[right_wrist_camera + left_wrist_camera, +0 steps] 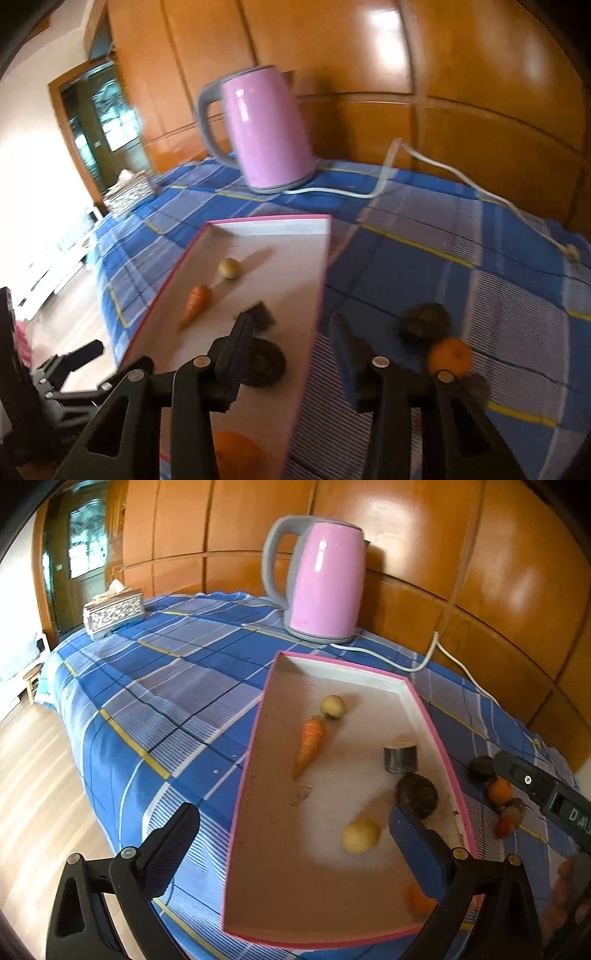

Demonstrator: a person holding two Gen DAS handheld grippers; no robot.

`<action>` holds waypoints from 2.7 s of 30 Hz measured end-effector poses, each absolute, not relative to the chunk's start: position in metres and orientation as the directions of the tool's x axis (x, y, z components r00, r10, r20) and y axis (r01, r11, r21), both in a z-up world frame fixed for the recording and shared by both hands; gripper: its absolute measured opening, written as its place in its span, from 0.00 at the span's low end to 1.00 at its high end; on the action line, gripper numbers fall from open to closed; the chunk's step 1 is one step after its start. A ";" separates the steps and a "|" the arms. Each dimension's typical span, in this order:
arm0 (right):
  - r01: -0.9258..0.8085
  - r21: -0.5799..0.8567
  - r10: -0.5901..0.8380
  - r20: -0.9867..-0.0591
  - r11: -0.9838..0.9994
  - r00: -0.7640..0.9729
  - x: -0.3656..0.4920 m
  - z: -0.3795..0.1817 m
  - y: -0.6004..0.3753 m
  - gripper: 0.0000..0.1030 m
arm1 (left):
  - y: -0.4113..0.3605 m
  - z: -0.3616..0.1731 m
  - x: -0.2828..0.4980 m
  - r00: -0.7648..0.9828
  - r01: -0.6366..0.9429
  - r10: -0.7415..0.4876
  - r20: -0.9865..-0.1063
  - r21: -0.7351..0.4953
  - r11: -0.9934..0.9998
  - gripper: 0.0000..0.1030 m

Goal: Organize fruits
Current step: 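Carry the dark cut piece with the right gripper into the tray and release, then move the left gripper to the red tomato and grasp it, then carry the red tomato with the left gripper into the tray and release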

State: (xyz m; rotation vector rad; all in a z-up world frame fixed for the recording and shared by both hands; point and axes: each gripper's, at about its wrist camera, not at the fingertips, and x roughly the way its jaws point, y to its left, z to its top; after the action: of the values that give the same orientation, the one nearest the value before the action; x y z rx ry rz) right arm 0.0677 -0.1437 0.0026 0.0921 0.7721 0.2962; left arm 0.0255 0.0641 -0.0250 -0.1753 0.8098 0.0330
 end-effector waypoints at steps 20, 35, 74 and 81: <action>0.273 0.106 -0.116 -0.719 0.956 0.685 -0.013 -0.033 -0.290 0.48 | -0.005 -0.006 0.022 0.681 0.188 -0.205 -0.703 -0.103 0.977 1.00; 0.405 0.087 -0.218 -0.732 0.910 0.645 -0.044 -0.048 -0.335 0.48 | -0.106 -0.003 0.036 0.516 0.527 -0.393 -0.761 -0.079 0.846 0.72; 0.494 0.079 -0.278 -0.744 0.866 0.607 -0.056 -0.069 -0.357 0.54 | -0.117 -0.010 0.067 0.476 0.495 -0.494 -0.727 -0.243 0.834 0.24; 0.495 0.068 -0.287 -0.743 0.866 0.604 -0.054 -0.070 -0.353 0.59 | -0.043 0.007 0.093 0.579 0.314 -0.418 -0.700 -0.281 0.907 0.24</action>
State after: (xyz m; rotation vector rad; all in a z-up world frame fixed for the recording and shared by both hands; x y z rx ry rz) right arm -0.0541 -0.3527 -0.0705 0.2799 0.8029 -0.4594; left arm 0.0934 -0.0431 0.0075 -0.1317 0.8520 -0.4289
